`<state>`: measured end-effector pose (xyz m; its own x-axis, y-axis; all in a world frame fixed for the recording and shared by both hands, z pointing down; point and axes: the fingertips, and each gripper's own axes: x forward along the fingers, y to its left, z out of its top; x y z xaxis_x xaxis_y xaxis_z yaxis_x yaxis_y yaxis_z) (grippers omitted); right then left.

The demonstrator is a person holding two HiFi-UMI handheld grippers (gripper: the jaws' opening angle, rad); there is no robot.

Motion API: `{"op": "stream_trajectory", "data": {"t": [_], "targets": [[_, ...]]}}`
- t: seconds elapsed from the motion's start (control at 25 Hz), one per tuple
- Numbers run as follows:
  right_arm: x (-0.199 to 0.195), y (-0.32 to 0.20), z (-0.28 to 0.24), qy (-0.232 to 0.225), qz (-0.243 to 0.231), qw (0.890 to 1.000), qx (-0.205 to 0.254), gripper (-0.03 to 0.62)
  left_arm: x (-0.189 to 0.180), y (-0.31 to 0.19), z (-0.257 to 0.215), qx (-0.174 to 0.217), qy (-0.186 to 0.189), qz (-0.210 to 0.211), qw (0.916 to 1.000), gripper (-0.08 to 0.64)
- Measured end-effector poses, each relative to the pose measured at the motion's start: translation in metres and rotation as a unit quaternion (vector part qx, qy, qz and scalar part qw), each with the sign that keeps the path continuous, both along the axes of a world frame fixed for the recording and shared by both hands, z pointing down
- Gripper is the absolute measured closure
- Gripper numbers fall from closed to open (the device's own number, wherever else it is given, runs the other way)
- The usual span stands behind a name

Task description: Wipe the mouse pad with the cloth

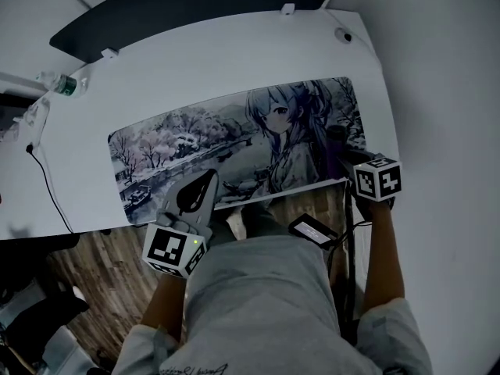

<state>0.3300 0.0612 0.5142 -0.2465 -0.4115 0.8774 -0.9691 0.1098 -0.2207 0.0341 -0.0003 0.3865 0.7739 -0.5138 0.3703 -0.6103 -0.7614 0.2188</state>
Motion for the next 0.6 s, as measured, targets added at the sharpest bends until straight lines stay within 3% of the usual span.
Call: {"op": "stream_trajectory", "data": {"t": [0.28, 0.6], "targets": [[0.080, 0.026, 0.018, 0.025, 0.008, 0.999, -0.030, 0.518, 0.058, 0.007, 0.006, -0.006, -0.006, 0.019, 0.9998, 0.541], [0.132, 0.041, 0.041, 0.042, 0.018, 0.997, -0.066, 0.518, 0.073, 0.007, 0.006, -0.013, -0.022, 0.019, 0.9995, 0.541]]}}
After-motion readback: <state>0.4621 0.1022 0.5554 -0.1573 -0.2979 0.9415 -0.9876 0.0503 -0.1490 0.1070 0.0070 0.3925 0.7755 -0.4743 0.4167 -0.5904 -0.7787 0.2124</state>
